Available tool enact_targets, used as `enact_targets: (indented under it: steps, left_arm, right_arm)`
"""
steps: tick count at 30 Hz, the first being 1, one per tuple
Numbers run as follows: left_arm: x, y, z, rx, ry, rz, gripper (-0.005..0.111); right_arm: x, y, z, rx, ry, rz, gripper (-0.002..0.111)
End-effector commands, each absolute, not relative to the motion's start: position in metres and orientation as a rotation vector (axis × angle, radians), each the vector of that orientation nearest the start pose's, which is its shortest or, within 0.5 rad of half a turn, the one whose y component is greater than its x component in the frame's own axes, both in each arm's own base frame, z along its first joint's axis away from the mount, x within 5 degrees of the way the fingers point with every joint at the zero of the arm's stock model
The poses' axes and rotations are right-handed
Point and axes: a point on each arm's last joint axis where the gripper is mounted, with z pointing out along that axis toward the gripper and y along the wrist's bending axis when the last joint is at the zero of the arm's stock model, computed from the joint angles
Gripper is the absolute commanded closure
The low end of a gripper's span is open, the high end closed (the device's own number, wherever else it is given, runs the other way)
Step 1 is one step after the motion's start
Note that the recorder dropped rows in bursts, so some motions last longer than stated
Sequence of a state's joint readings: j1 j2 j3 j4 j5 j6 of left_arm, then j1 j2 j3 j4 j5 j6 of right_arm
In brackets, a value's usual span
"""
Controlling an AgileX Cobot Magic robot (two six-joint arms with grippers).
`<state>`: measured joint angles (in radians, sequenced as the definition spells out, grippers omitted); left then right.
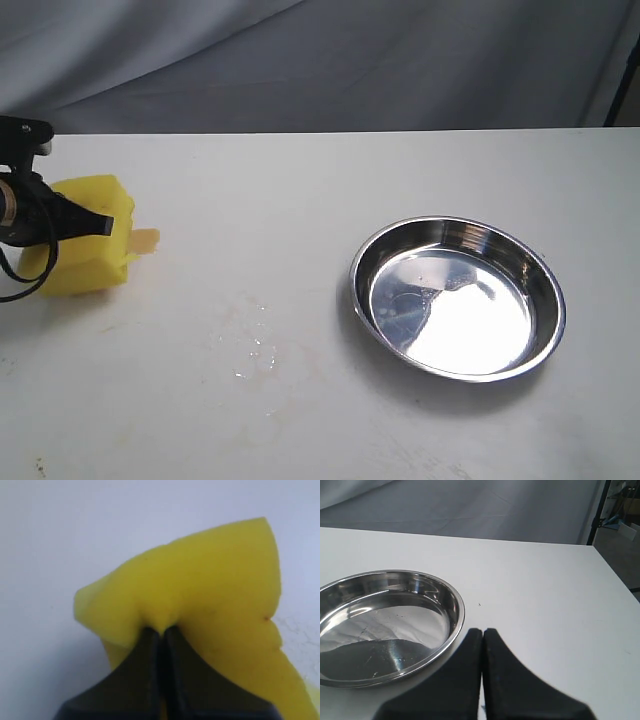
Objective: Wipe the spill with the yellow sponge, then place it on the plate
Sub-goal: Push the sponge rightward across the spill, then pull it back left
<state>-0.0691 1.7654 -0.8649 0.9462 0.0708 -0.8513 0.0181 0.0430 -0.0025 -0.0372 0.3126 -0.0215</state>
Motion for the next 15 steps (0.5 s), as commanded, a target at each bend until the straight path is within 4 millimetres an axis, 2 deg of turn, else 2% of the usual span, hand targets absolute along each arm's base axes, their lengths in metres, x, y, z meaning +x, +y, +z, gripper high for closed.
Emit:
enact_targets:
  steps: [1,7,15]
  left_arm:
    - [0.351,-0.022,0.157,0.167,2.389,0.035,0.107]
    - [0.371,-0.023,0.148,0.137,2.393,0.023,0.107]
    - [0.375,-0.021,0.109,0.169,2.501,0.063,0.107]
  right_arm:
    - [0.057,0.0,0.183,-0.049,1.831,-0.036,0.108]
    - [0.057,0.0,0.183,-0.049,1.831,-0.036,0.108]
    - [0.057,0.0,0.183,-0.049,1.831,-0.036,0.108]
